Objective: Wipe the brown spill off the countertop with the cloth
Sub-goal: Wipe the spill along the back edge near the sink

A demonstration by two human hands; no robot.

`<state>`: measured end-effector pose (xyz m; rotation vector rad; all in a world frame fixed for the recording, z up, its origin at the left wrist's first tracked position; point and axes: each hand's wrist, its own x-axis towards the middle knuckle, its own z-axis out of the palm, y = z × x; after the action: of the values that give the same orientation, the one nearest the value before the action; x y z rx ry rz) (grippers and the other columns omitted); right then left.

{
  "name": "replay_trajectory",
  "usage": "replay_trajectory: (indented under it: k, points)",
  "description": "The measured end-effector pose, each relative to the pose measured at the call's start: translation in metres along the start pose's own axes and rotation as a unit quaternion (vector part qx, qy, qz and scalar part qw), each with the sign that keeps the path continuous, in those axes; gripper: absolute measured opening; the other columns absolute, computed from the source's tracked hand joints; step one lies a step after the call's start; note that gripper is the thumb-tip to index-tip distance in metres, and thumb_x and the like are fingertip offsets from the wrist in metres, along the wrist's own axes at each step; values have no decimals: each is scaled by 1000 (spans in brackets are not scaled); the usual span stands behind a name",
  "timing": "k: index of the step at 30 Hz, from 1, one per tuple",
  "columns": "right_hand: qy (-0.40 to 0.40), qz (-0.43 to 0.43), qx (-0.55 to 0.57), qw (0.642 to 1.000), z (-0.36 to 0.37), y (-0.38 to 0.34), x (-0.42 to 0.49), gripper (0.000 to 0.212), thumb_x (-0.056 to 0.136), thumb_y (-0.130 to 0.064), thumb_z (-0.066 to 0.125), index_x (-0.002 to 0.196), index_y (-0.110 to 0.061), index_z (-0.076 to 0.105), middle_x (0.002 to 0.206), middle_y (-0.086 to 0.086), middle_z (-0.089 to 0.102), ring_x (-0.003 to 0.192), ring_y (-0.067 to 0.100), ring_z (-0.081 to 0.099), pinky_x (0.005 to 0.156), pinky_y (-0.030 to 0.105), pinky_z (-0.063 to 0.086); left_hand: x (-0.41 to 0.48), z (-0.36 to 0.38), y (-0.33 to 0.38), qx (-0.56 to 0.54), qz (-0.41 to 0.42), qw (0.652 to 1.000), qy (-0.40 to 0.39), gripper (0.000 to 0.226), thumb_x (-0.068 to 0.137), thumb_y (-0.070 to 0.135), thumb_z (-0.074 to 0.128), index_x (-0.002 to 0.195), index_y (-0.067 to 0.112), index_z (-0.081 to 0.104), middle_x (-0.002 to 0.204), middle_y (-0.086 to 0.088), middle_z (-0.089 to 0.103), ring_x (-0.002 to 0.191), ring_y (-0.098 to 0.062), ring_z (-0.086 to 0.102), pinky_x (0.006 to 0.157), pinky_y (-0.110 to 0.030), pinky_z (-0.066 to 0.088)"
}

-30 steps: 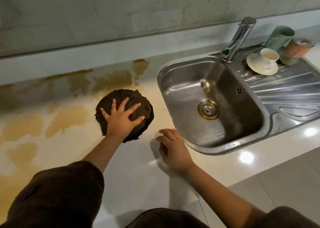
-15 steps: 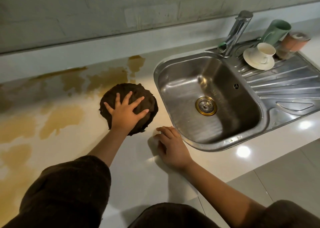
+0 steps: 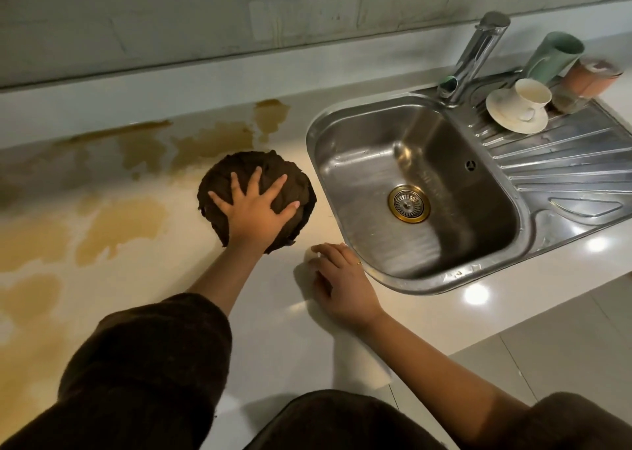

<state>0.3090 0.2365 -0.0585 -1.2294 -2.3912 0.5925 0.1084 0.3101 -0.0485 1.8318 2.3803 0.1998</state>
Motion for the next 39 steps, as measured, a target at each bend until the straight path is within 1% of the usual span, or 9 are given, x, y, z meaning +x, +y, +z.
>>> replay_trajectory:
  k: [4, 9, 14, 17, 23, 26, 32, 36, 39]
  points:
    - [0, -12, -3, 1000, 2, 2, 1, 24, 87, -15, 56, 109, -13, 66, 124, 6, 59, 115, 28, 50, 98, 41, 44, -19, -2, -36, -3, 38, 999, 37, 59, 80, 74, 31, 133, 51, 38, 151, 1, 30, 140, -38, 12, 103, -71, -1]
    - [3, 2, 0, 1000, 2, 0, 2, 23, 87, -16, 57, 109, -15, 65, 124, 4, 58, 115, 27, 49, 95, 42, 44, 2, -1, -24, -20, -70, 996, 49, 58, 81, 72, 34, 134, 48, 39, 152, -2, 28, 141, -40, 9, 102, -72, -5]
    - [1, -19, -18, 1000, 2, 2, 3, 27, 84, -11, 64, 111, -9, 64, 120, 10, 60, 111, 31, 52, 93, 42, 45, 41, 1, 12, 17, -141, 990, 5, 65, 82, 74, 22, 142, 47, 21, 156, -7, 14, 140, -45, 0, 98, -76, -5]
    - [2, -21, -19, 1000, 2, 2, 3, 26, 85, -12, 60, 111, -8, 65, 121, 10, 60, 111, 32, 53, 94, 42, 45, 40, 1, 16, 22, -104, 994, -4, 68, 81, 76, 20, 142, 47, 19, 156, -6, 13, 140, -45, 1, 99, -76, -5]
    - [23, -23, 6, 999, 0, -1, 2, 25, 87, -15, 49, 105, -11, 66, 120, 8, 60, 111, 30, 52, 94, 40, 45, 22, -2, -36, 32, 97, 995, 16, 64, 78, 77, 24, 137, 52, 29, 153, 1, 26, 140, -40, 13, 102, -73, 1]
    - [22, -26, 7, 999, 1, 1, 3, 23, 85, -12, 54, 105, -11, 65, 121, 8, 60, 111, 30, 52, 94, 41, 44, 34, -5, -48, 27, 79, 996, 13, 61, 79, 75, 27, 136, 53, 29, 153, 2, 25, 140, -38, 12, 103, -73, 1]
    - [21, -33, 4, 999, 2, 3, 4, 25, 81, -7, 64, 106, -8, 64, 119, 9, 60, 108, 31, 53, 91, 42, 45, 73, -3, -6, 22, -81, 996, -11, 69, 77, 79, 24, 140, 51, 20, 156, -3, 14, 141, -41, 1, 101, -74, -5]
    - [25, -33, -3, 999, 4, 5, 4, 25, 81, -6, 65, 106, -8, 65, 118, 9, 61, 109, 31, 53, 92, 42, 46, 70, 0, 7, 34, -22, 999, -13, 69, 78, 78, 22, 141, 49, 20, 155, -3, 17, 141, -41, 4, 101, -74, -5]
    - [22, -32, 2, 999, 3, 3, 2, 23, 83, -7, 63, 106, -9, 65, 119, 9, 61, 108, 31, 54, 91, 42, 46, 53, 4, -9, 51, 81, 995, 24, 67, 80, 76, 23, 140, 48, 26, 153, -2, 25, 140, -40, 13, 102, -72, 0]
